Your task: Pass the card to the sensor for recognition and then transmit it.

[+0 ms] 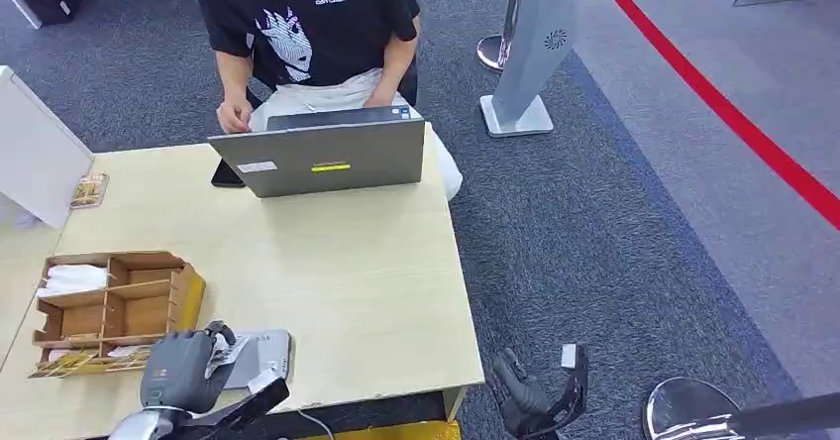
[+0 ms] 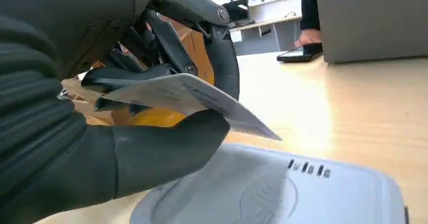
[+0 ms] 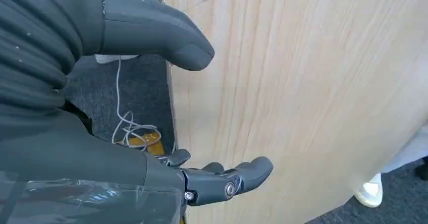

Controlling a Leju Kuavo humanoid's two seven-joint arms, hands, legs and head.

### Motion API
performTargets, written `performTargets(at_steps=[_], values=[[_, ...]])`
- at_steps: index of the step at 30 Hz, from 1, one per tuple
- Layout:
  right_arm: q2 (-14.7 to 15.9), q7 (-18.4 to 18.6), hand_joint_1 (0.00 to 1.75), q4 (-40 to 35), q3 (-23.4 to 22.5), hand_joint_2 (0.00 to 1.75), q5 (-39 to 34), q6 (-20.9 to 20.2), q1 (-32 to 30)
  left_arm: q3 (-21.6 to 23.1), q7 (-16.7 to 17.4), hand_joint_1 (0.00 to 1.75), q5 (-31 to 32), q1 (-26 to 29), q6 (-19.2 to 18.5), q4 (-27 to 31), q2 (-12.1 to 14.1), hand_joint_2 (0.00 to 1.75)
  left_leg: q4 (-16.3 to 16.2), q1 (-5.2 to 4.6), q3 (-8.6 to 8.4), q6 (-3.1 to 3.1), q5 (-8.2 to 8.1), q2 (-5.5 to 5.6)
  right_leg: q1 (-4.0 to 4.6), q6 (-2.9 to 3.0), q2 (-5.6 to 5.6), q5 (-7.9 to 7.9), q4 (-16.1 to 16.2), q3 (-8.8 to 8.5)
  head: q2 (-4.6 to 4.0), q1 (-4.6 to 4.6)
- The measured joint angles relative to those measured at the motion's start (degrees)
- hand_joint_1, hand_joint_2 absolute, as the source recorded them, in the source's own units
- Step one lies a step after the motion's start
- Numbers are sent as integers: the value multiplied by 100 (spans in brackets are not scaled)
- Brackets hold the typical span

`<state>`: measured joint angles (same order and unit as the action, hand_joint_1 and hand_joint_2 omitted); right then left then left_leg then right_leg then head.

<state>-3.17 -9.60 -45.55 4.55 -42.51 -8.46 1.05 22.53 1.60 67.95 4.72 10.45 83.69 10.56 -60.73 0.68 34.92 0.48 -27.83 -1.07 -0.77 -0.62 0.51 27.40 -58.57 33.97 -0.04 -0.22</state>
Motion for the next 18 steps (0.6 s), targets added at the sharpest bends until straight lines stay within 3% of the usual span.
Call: performTargets(at_steps=[10, 18], values=[[-4, -26, 0, 44, 61, 175, 22, -13, 58, 114, -9, 175, 15, -144, -282, -216, -7, 175, 0, 0, -1, 0, 0, 1, 0, 0, 2, 0, 0, -2, 0, 0], [-9, -81, 0, 92, 98, 175, 68, -9, 80, 138, -230, 175, 57, -762, 28, 64, -31, 175, 0, 0, -2, -3, 8, 10, 0, 1, 14, -3, -2, -7, 0, 2]])
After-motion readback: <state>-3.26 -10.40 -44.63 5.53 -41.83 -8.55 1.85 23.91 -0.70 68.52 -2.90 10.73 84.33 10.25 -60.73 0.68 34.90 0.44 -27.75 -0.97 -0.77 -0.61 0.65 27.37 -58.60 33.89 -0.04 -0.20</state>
